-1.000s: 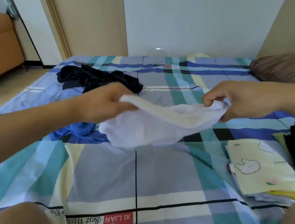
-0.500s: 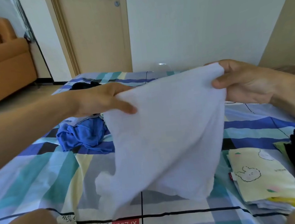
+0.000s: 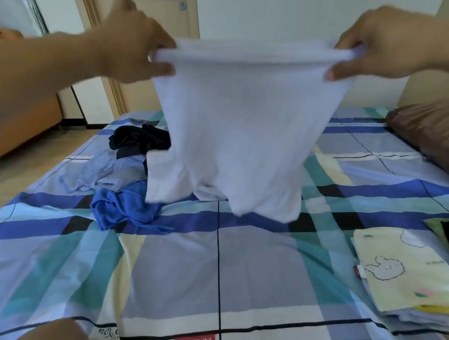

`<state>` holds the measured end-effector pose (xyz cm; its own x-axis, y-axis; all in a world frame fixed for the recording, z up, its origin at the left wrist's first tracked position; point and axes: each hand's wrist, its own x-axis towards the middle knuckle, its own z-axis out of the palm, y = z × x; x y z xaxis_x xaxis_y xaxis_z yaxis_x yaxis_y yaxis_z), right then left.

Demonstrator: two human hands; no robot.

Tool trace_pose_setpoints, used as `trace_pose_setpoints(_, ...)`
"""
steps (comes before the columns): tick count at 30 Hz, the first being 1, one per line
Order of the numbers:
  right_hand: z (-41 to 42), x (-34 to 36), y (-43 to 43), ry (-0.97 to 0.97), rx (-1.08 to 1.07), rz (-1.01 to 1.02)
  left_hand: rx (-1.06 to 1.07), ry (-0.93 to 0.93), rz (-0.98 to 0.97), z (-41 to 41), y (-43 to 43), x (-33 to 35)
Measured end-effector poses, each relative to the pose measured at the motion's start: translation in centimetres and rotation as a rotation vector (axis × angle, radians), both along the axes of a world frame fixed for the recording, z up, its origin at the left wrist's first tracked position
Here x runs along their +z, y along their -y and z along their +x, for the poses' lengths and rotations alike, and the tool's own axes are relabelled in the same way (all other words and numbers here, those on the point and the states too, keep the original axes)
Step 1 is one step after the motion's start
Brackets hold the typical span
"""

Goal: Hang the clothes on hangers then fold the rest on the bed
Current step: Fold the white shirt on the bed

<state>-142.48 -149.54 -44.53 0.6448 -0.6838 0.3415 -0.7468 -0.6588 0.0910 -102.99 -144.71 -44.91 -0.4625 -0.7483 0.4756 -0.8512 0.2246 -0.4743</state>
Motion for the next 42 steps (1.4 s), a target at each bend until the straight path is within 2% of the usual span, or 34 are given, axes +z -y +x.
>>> trace_pose_setpoints(3, -0.5, 0.3, -0.8, 0.065, 0.032, -0.088, -0.068, 0.049, -0.006, -0.3, -1.3, 1.1)
trace_pose_setpoints(6, -0.7, -2.3, -3.0, 0.060, 0.058, -0.023, -0.185, 0.215, 0.097, -0.4, -3.5, -2.1)
trace_pose_setpoints(8, -0.3, -6.0, -5.2, -0.008, 0.136, 0.164, -0.202, 0.302, 0.222, -1.1, -5.5, -7.5)
trace_pose_setpoints(10, 0.5, -11.9, -7.8, -0.192, 0.174, 0.403, -0.243, 0.350, 0.379, -2.2, -8.2, -14.2)
trace_pose_setpoints(13, 2.0, -20.4, -12.0, -0.564, 0.158, 0.821, -0.166, 0.361, 0.930, -4.7, -12.7, -21.9)
trace_pose_setpoints(14, 2.4, -21.9, -13.1, -0.677, 0.137, 0.956, -0.104, 0.332, 1.095, -5.4, -13.6, -23.4)
trace_pose_setpoints(15, 2.5, -22.9, -13.5, -0.749, 0.098, 1.068, -0.099, 0.223, 1.171, -6.1, -14.2, -24.4)
trace_pose_setpoints(17, 2.9, -23.7, -13.7, -0.721, 0.033, 1.160, -0.127, -0.042, 1.136, -6.9, -14.7, -25.3)
trace_pose_setpoints(19, 3.3, -25.0, -12.8, -0.501, 0.023, 1.054, -0.085, -0.198, 1.006, -6.9, -14.4, -26.5)
trace_pose_setpoints(20, 3.5, -25.8, -12.3, -0.398, 0.012, 0.960, -0.002, -0.204, 0.980, -6.9, -14.3, -27.1)
trace_pose_setpoints(22, 3.8, -27.2, -11.7, -0.300, -0.031, 0.865, 0.151, -0.086, 1.043, -7.2, -14.3, -29.1)
trace_pose_setpoints(24, 4.1, -28.8, -12.0, -0.352, -0.023, 0.839, 0.208, -0.065, 1.110, -7.6, -14.4, -31.0)
trace_pose_setpoints(28, 4.5, -30.2, -12.8, -0.475, 0.060, 0.774, 0.102, -0.231, 1.163, -7.4, -14.0, -31.0)
trace_pose_setpoints(31, 4.4, -28.9, -11.6, -0.570, 0.024, 0.973, -0.012, -0.475, 1.432, -7.7, -13.2, -29.2)
trace_pose_setpoints(32, 4.2, -28.1, -11.5, -0.602, -0.009, 1.061, -0.022, -0.570, 1.451, -7.6, -12.8, -28.7)
trace_pose_setpoints(33, 4.1, -27.5, -10.8, -0.618, -0.042, 1.131, -0.012, -0.642, 1.380, -7.0, -11.8, -28.6)
trace_pose_setpoints(35, 4.0, -26.9, -8.6, -0.516, -0.116, 1.136, 0.050, -0.792, 1.075, -5.1, -8.7, -29.2)
trace_pose_setpoints(38, 3.2, -27.9, -2.9, -0.083, -0.252, 0.898, 0.286, -1.008, 0.656, -1.8, -3.0, -31.0)
trace_pose_setpoints(40, 2.5, -29.6, 0.9, 0.181, -0.365, 0.736, 0.464, -1.170, 0.584, -0.1, 0.3, -32.4)
trace_pose_setpoints(42, 1.7, -31.6, 4.0, 0.343, -0.455, 0.655, 0.517, -1.288, 0.621, 0.7, 2.7, -33.9)
